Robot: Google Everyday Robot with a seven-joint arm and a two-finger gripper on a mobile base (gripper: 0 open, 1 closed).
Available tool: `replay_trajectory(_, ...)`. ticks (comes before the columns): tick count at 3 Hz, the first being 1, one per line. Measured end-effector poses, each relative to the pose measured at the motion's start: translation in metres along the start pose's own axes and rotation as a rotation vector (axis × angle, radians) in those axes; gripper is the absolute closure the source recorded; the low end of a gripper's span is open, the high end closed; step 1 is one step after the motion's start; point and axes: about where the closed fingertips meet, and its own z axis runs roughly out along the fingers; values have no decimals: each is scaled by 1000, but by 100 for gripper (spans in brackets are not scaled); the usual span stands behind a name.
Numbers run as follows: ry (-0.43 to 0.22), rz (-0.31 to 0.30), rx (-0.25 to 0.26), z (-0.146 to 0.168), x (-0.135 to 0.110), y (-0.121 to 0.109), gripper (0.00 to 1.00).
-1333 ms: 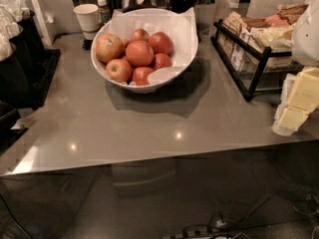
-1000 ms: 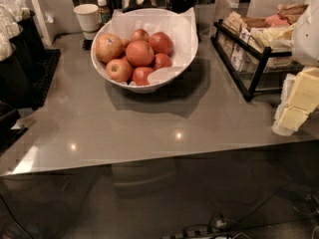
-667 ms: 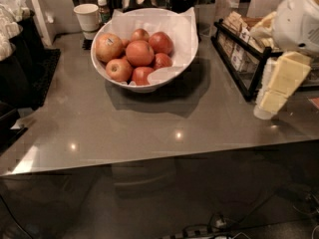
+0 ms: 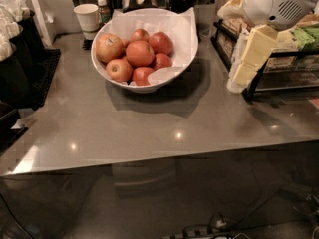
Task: Pick apple from white bowl
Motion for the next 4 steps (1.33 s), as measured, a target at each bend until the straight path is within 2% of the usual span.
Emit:
replay_trajectory(1,3,7,19,0,-1,-2,0)
replay_trajectory(2,-38,42,77,11,-4,-9,0)
replay_trajectory(3,-116,40,154,34,-30,-52,0)
replay_trajectory(4,-116,44,157,34,-30,-51,0)
